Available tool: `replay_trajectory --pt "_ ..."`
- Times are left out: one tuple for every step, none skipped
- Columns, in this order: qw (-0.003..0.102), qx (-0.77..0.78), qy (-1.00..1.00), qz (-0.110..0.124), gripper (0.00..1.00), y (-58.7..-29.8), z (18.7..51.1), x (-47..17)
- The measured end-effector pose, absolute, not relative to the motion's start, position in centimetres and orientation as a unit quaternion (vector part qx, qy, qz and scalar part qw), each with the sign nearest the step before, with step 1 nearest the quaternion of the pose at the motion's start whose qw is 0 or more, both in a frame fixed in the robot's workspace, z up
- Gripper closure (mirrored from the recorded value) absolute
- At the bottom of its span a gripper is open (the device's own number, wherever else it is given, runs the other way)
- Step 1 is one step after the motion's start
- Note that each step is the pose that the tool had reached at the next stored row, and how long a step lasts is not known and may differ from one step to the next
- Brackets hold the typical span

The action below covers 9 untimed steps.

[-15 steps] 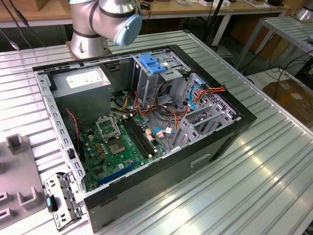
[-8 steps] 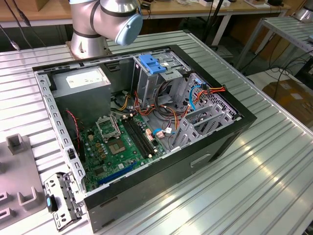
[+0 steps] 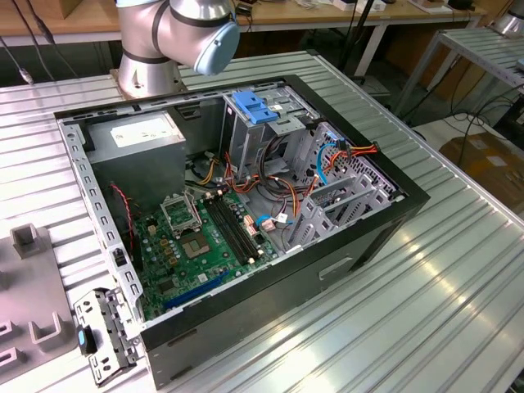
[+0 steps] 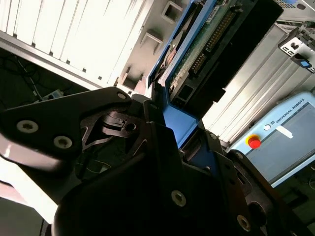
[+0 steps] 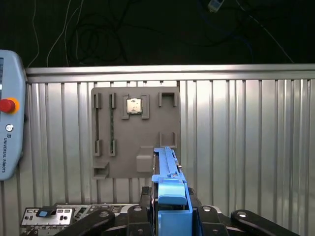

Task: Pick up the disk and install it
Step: 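Pick up the disk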

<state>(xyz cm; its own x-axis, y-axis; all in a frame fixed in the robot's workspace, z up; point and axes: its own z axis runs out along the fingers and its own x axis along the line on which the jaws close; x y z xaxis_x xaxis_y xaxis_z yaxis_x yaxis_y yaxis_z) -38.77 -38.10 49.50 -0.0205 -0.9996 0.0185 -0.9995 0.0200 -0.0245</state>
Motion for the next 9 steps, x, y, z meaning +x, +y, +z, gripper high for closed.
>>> replay_trajectory --pt "0.002 -0.7 0.714 -0.015 0.63 -38.2 49.5 -38.7" --pt "0.002 -0.7 0.714 -0.015 0.63 -38.2 49.5 -38.6" --pt "0.002 -0.7 0.714 -0.015 0.63 -38.4 49.5 -38.2" --pt "0.002 -0.7 0.714 -0.015 0.63 -38.5 49.5 -38.1" --pt "0.002 -0.7 0.714 -0.015 0.63 -38.5 49.5 -37.9" --pt "0.002 -0.7 0.714 -0.015 0.63 -38.6 49.5 -37.8" --pt "0.002 -0.7 0.714 -0.015 0.63 -38.7 49.5 -37.5" --pt "0.002 -0.7 0.714 -0.015 0.63 -38.7 49.5 -37.3" --pt "0.002 -0.7 0.714 -0.015 0.63 -38.8 49.5 -37.2"
